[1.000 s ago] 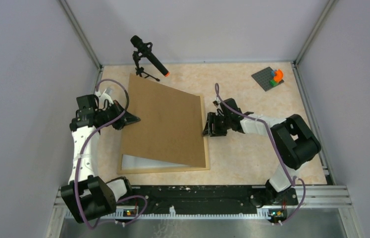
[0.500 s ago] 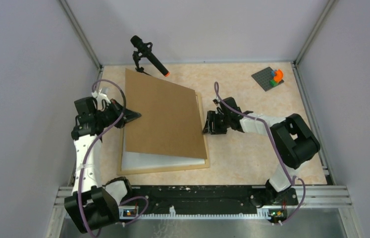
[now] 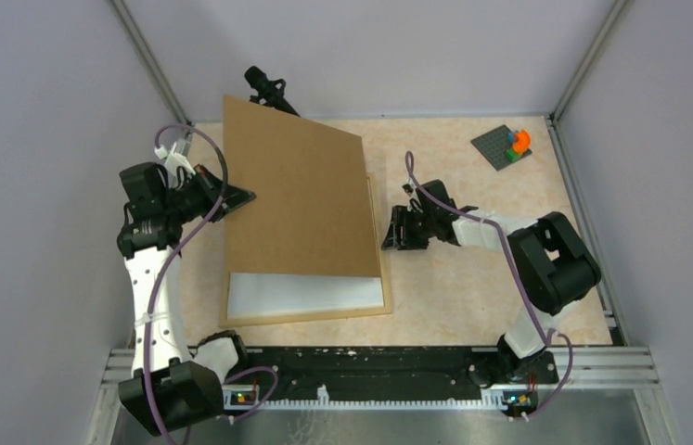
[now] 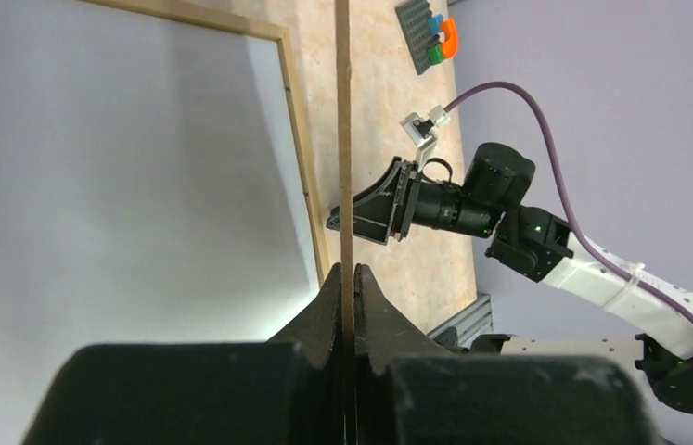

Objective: Put the photo into the frame
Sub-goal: Adjust the photo frame at the center of the board.

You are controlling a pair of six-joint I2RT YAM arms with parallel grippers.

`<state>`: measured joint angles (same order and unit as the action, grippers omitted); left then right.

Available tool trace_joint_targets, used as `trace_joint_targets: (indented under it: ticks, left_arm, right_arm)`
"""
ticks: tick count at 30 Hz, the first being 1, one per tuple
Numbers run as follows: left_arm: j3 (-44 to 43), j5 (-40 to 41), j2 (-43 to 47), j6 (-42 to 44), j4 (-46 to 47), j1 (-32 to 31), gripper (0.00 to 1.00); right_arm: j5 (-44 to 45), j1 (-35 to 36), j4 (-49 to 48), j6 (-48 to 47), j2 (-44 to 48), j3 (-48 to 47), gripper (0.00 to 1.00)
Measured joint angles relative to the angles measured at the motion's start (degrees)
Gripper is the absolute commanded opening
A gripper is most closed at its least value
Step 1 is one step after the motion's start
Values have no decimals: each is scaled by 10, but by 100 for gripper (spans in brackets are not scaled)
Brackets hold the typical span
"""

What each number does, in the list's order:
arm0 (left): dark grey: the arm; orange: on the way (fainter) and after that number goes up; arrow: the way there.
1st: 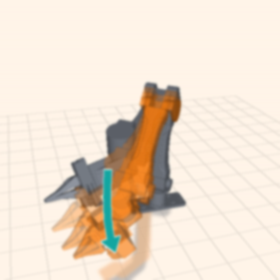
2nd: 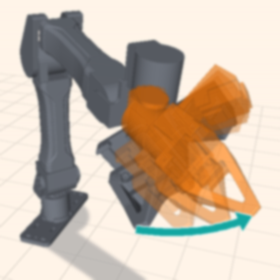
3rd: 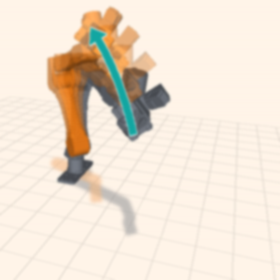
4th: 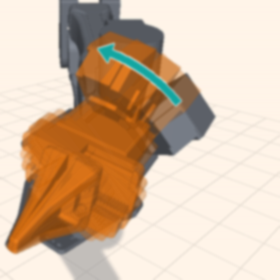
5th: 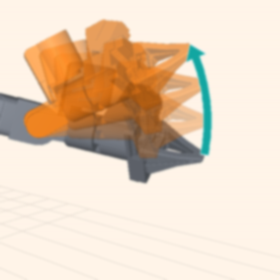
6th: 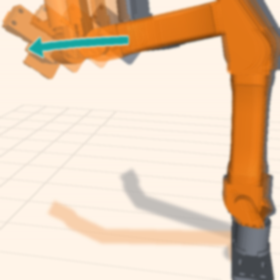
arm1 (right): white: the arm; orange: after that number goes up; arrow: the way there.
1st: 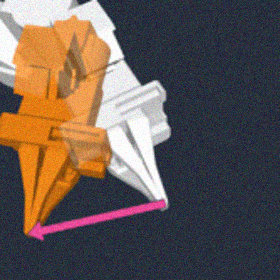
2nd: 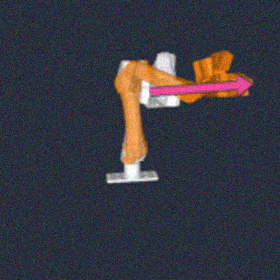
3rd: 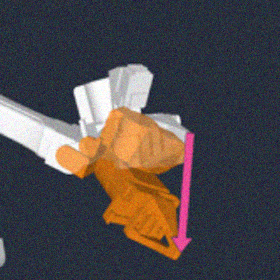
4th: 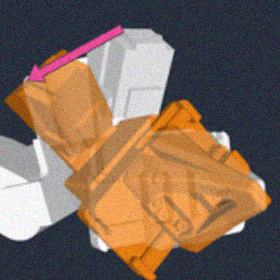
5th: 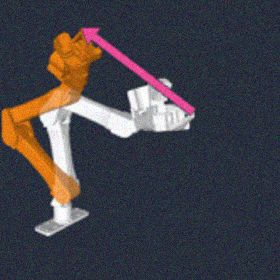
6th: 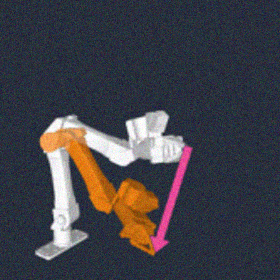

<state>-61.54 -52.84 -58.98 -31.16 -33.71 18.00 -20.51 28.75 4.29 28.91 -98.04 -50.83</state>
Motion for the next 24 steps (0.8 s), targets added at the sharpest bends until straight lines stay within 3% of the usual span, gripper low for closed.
trace_joint_targets:
  ticks: [11, 19, 24]
  left_arm:
    - [-69, 132, 16, 89, -125, -15, 0]
    - [-70, 143, 20, 92, -132, -24, 0]
    - [-70, 139, 20, 91, -130, -24, 0]
  right_arm:
    - [77, 42, 79, -23, -3, -42, 53]
    - [128, 90, 98, -22, -10, -60, 53]
    - [173, 109, 129, -23, -17, -78, 45]
